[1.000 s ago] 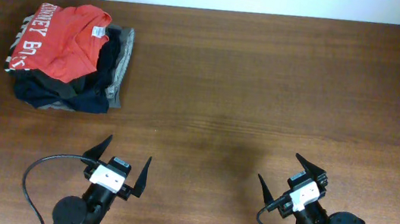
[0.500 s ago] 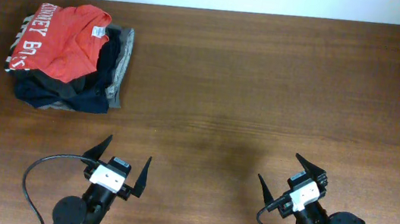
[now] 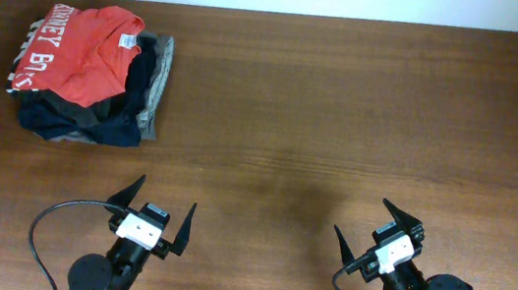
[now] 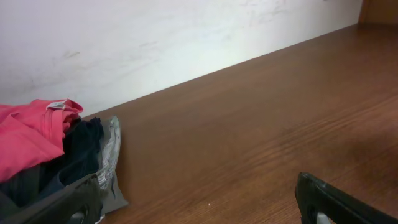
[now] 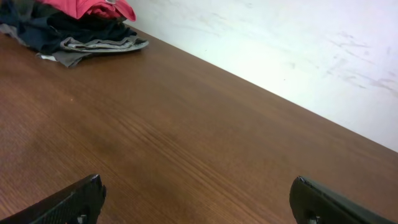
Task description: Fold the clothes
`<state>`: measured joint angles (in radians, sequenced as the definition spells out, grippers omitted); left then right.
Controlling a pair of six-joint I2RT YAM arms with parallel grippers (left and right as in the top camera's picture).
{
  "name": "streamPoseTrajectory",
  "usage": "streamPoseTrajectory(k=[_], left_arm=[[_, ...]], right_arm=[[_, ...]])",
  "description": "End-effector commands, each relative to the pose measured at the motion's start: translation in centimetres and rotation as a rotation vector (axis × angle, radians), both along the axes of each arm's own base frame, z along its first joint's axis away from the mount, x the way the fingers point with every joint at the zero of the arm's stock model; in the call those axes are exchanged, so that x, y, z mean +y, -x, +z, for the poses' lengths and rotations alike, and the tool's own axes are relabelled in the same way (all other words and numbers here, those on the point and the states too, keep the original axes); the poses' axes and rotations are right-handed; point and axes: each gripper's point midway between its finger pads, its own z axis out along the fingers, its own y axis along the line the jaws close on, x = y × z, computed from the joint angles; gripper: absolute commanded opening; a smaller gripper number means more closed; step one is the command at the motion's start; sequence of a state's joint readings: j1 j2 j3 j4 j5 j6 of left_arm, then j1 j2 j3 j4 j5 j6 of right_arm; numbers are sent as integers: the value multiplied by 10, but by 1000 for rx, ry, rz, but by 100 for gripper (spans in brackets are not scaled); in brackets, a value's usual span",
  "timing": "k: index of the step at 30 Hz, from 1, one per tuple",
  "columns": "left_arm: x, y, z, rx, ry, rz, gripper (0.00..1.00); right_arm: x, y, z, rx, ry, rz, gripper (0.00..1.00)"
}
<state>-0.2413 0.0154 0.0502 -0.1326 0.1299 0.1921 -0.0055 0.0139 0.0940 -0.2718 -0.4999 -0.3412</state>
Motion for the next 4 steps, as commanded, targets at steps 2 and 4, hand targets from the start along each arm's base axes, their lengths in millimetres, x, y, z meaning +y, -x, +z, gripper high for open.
streamPoseTrajectory(k=[2, 4], left_arm=[[0, 0, -3, -6, -15, 1, 99], [0, 0, -3, -6, -15, 0, 99]], right_arm=[[3, 2, -1, -2, -4, 17, 99], [3, 2, -1, -2, -4, 17, 99]])
